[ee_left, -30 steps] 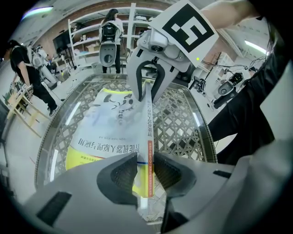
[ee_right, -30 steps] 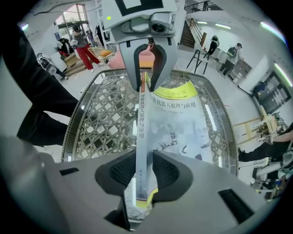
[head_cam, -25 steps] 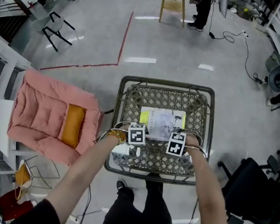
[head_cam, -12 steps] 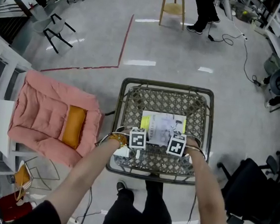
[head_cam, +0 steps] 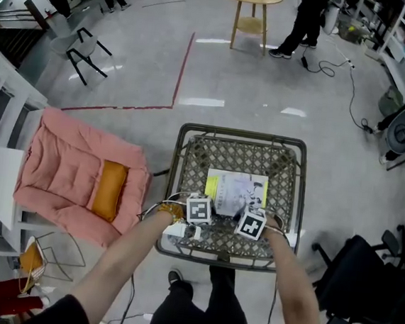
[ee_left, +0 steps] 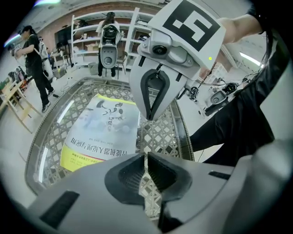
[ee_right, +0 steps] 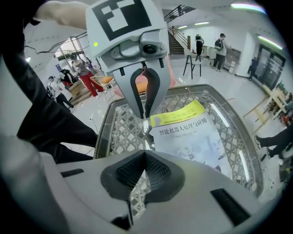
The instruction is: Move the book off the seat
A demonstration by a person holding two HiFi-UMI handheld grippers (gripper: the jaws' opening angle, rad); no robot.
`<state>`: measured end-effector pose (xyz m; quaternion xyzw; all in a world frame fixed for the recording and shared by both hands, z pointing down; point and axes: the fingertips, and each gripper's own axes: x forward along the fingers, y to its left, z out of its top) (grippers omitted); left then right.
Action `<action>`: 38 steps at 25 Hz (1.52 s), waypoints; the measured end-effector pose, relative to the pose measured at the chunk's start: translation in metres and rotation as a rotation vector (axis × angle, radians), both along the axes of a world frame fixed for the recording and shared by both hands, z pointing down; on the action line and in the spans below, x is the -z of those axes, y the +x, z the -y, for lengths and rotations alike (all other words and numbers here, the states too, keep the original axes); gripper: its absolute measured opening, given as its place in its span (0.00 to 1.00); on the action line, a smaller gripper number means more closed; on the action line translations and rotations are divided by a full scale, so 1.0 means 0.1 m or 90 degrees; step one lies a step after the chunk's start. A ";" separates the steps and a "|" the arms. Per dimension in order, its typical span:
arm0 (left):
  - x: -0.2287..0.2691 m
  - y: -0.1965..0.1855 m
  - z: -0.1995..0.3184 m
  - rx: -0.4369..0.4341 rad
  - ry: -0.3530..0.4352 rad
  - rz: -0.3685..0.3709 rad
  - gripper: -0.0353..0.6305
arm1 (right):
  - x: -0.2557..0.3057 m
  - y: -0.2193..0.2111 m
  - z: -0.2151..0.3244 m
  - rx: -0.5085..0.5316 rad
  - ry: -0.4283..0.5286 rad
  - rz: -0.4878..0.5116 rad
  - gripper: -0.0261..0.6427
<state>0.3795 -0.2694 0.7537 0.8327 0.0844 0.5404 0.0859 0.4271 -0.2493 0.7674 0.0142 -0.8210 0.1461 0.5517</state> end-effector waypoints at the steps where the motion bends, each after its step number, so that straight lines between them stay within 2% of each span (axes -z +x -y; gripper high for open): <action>1: 0.01 -0.02 -0.02 0.001 0.002 0.005 0.10 | 0.02 -0.03 -0.01 -0.008 0.003 0.004 0.06; 6: 0.05 -0.13 -0.09 0.035 0.002 0.027 0.09 | 0.09 -0.10 -0.03 -0.067 0.003 -0.013 0.06; 13: 0.30 -0.27 -0.01 0.133 0.005 0.010 0.07 | 0.39 -0.23 0.13 -0.151 0.021 -0.013 0.06; 21: 0.68 -0.33 0.06 0.212 0.057 -0.026 0.07 | 0.88 -0.53 0.33 -0.219 0.108 0.050 0.06; 25: 0.93 -0.40 0.10 0.248 0.107 -0.045 0.07 | 1.15 -0.64 0.38 -0.263 0.165 0.085 0.06; 30: 1.30 -0.45 0.22 0.337 0.164 -0.122 0.07 | 1.52 -0.74 0.47 -0.333 0.228 0.147 0.06; 33: 1.53 -0.57 0.35 0.399 0.224 -0.170 0.07 | 1.81 -0.74 0.56 -0.388 0.277 0.193 0.06; 38: 2.08 -0.66 0.42 0.486 0.312 -0.301 0.07 | 2.37 -0.74 0.61 -0.453 0.359 0.301 0.06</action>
